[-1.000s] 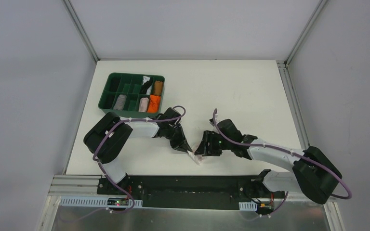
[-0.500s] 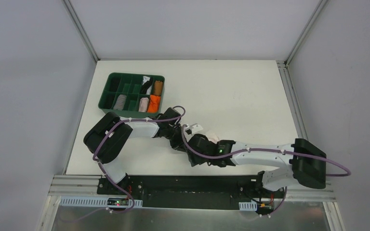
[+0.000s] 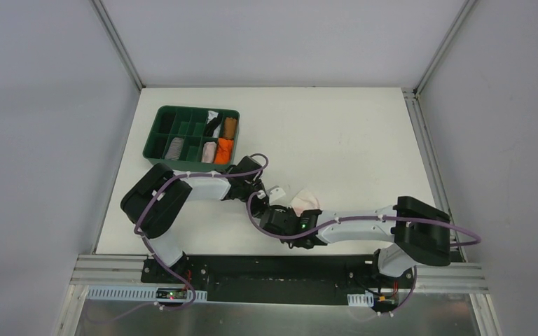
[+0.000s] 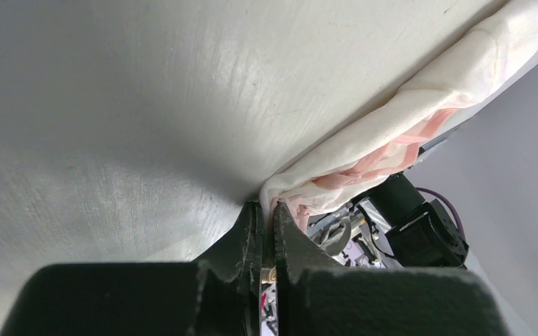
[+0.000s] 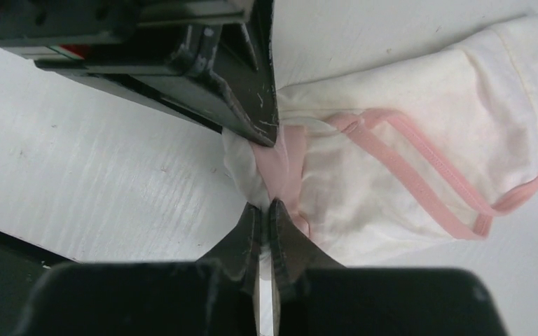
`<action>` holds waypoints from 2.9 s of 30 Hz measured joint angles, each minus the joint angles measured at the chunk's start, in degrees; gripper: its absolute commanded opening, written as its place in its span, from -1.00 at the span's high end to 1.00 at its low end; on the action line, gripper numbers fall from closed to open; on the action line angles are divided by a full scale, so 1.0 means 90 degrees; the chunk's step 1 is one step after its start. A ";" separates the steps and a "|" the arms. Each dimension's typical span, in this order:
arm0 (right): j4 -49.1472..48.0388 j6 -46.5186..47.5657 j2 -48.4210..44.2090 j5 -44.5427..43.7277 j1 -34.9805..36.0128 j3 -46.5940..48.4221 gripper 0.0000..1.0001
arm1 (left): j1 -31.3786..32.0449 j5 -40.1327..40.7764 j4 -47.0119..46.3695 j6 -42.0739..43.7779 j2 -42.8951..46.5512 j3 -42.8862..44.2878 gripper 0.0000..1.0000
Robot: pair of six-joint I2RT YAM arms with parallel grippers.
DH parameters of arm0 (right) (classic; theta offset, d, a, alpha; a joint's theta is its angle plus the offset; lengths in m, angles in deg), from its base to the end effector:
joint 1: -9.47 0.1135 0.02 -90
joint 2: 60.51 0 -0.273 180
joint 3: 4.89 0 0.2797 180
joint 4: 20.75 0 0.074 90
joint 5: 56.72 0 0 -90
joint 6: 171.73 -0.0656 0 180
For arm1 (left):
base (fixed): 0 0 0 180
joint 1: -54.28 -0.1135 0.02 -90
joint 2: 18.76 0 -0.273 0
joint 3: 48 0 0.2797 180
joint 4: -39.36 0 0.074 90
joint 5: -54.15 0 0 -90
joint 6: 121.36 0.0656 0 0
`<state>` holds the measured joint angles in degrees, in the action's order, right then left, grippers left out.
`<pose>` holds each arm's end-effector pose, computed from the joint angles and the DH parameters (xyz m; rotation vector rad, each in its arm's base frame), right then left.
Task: Roll the underwear
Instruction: Roll the underwear to the center of the board.
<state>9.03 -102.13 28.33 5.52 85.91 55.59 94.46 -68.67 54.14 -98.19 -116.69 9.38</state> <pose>0.1071 0.3139 0.1414 -0.9857 2.2154 0.1198 0.2396 -0.2489 0.0959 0.3940 -2.7780 1.1905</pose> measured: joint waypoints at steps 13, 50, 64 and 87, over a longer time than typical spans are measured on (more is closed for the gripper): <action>-0.2504 -0.0724 -0.1360 0.3383 -0.2186 -0.1982 1.00 | -0.0002 0.0051 0.0330 -0.0019 0.0585 -0.0022 -0.19; -1.1579 -0.5061 0.2650 0.8573 -0.5260 -0.4090 1.00 | 0.0126 -0.0022 0.0335 0.0682 -0.0058 0.0476 -0.02; -1.1744 -0.5010 0.2735 0.8570 -0.5306 -0.4158 0.92 | 0.0170 -0.0117 -0.0852 0.0182 -0.0355 0.0287 0.86; -0.3791 -0.2776 -0.2538 0.5472 -0.3939 -0.2948 -0.23 | 0.0296 0.0605 0.0423 0.0053 -0.0104 0.0556 1.00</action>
<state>-25.09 -127.11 5.49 54.76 50.46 29.06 97.13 -63.23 57.94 -97.71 -117.63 14.38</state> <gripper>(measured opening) 0.611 0.059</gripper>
